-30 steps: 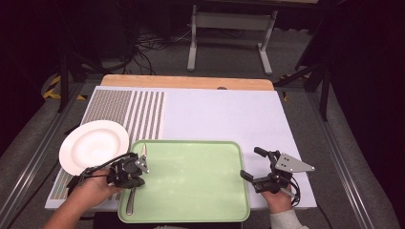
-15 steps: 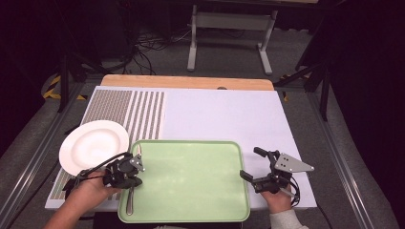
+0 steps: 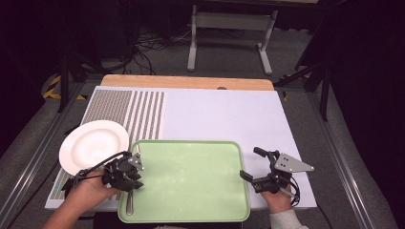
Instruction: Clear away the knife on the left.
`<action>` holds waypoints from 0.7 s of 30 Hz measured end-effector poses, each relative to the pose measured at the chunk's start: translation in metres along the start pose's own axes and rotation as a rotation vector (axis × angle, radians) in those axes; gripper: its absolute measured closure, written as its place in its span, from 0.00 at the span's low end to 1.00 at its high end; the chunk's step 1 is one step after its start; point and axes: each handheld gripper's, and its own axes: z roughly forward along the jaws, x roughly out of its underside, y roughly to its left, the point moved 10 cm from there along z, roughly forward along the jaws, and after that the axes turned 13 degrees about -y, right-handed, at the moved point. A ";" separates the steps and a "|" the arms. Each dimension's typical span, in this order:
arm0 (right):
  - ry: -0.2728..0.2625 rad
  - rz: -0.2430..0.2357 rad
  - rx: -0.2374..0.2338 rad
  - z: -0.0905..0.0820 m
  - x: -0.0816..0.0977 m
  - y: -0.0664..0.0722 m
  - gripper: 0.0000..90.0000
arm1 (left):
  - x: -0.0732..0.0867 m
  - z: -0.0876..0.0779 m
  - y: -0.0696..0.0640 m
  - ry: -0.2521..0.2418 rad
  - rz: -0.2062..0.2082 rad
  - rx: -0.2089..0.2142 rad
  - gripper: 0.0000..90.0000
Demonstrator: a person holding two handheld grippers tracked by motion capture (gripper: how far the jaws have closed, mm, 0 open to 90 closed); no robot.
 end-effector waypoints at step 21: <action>-0.005 0.004 -0.003 0.001 0.000 0.001 0.02 | -0.021 -0.042 0.002 -0.413 -0.010 -0.073 0.00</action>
